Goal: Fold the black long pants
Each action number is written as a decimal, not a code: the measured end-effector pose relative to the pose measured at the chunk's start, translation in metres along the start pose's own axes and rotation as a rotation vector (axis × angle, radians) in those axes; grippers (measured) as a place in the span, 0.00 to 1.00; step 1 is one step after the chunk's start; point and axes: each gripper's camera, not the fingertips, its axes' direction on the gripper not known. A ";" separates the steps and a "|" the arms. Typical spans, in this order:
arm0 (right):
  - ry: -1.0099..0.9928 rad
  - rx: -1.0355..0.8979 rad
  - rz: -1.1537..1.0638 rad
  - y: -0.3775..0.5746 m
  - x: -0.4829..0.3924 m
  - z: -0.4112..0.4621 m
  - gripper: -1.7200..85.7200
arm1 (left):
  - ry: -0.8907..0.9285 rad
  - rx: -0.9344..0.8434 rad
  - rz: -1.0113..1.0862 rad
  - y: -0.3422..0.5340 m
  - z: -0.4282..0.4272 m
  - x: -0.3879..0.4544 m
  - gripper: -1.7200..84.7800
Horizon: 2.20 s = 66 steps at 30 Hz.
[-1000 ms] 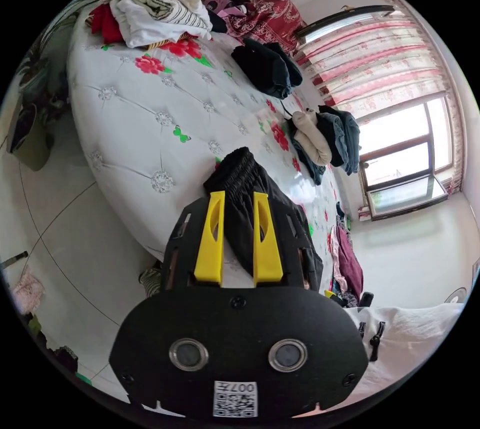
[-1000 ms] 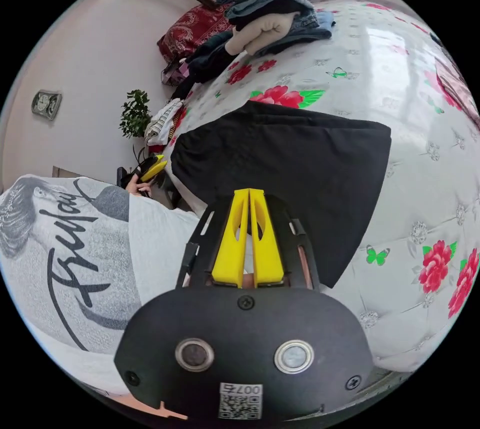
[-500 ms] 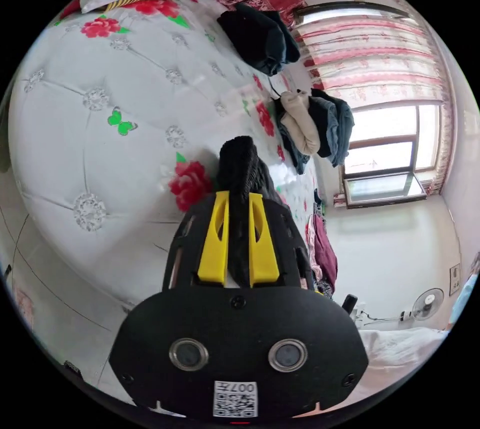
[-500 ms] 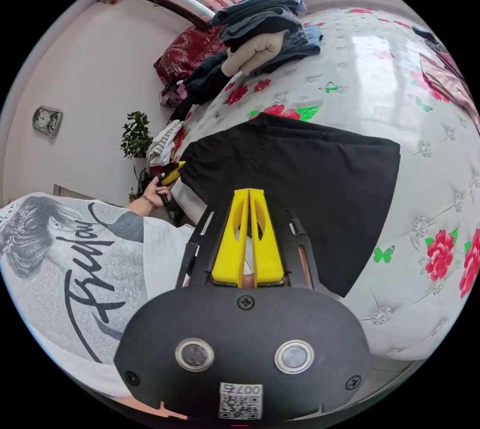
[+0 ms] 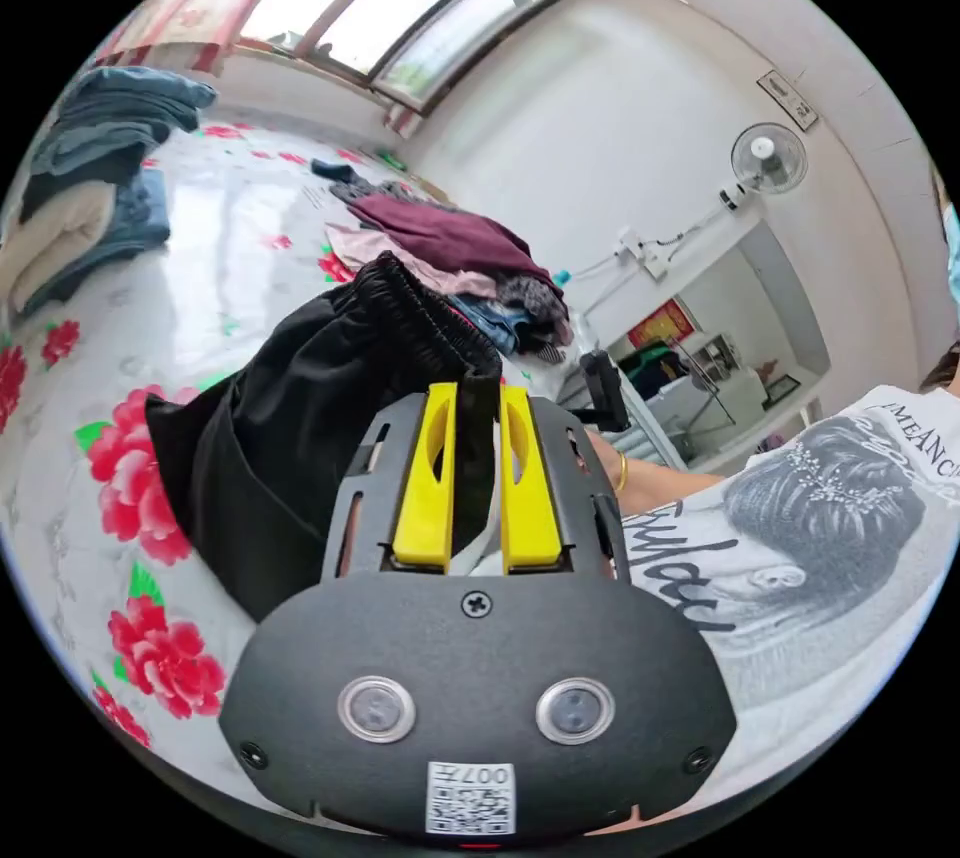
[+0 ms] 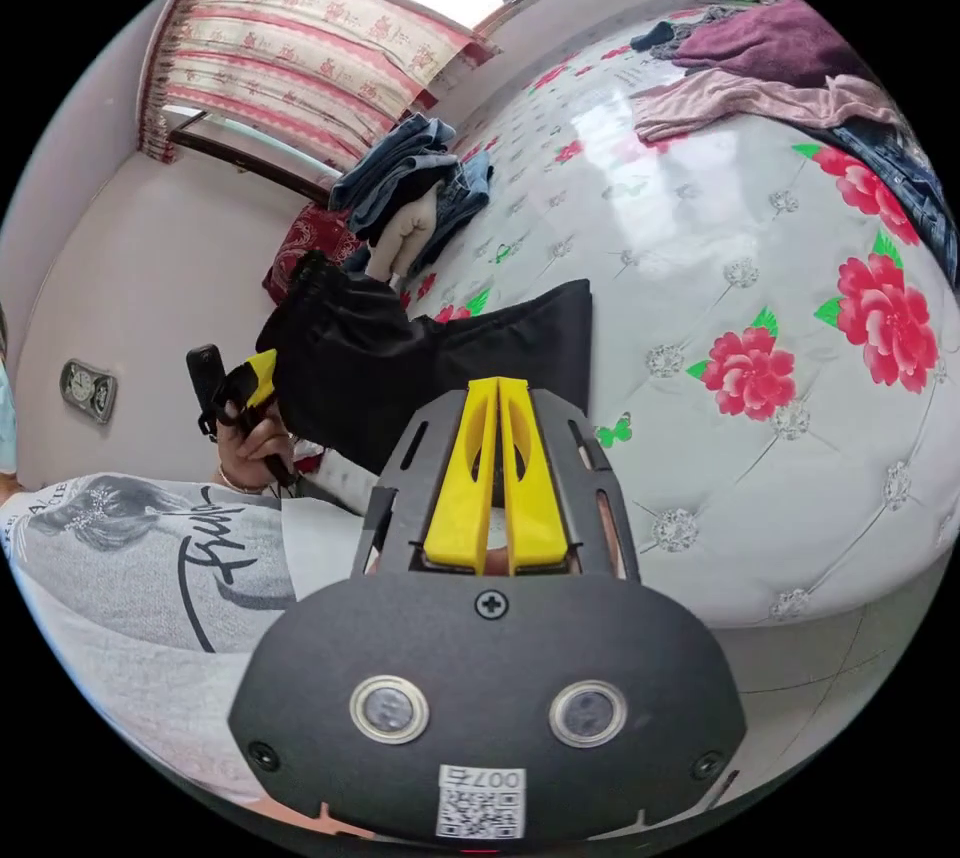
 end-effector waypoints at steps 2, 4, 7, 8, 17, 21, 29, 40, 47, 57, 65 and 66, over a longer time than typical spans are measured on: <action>-0.001 0.025 0.029 0.000 0.015 -0.011 0.02 | 0.092 -0.180 -0.034 -0.008 0.074 -0.013 0.13; -0.007 0.045 0.038 -0.001 0.027 -0.020 0.03 | 0.110 -0.245 -0.060 -0.008 0.096 -0.023 0.15; -0.028 0.033 0.065 -0.003 0.050 -0.024 0.06 | -0.035 -0.215 -0.061 0.004 0.083 -0.043 0.14; -0.045 0.018 0.090 -0.004 0.062 -0.022 0.07 | -0.110 -0.191 -0.097 0.013 0.071 -0.058 0.14; -0.143 -0.107 0.207 -0.036 0.125 0.013 0.16 | -0.172 -0.063 -0.600 0.112 0.039 -0.200 0.20; -0.154 -0.200 0.207 -0.055 0.136 0.038 0.17 | -0.102 -0.097 -0.636 0.115 0.069 -0.233 0.20; -0.158 -0.236 0.228 -0.092 0.126 0.047 0.13 | 0.015 -0.187 -0.555 0.082 0.088 -0.283 0.07; -0.450 -0.254 -0.059 -0.248 -0.061 0.165 0.11 | -0.007 0.063 -0.405 -0.009 -0.119 -0.360 0.06; -0.641 -0.237 -0.359 -0.388 -0.284 0.312 0.11 | -0.238 0.336 -0.309 -0.097 -0.374 -0.414 0.07; -0.230 -0.420 -0.390 -0.370 -0.328 0.536 0.11 | -0.925 0.321 -0.598 -0.022 -0.369 -0.505 0.12; 0.337 -0.878 -0.433 -0.153 -0.155 0.449 0.10 | -0.830 -0.236 -0.698 0.170 -0.053 -0.414 0.07; 0.421 -0.908 -0.443 -0.129 -0.143 0.420 0.09 | -0.824 -0.262 -0.687 0.173 -0.040 -0.405 0.06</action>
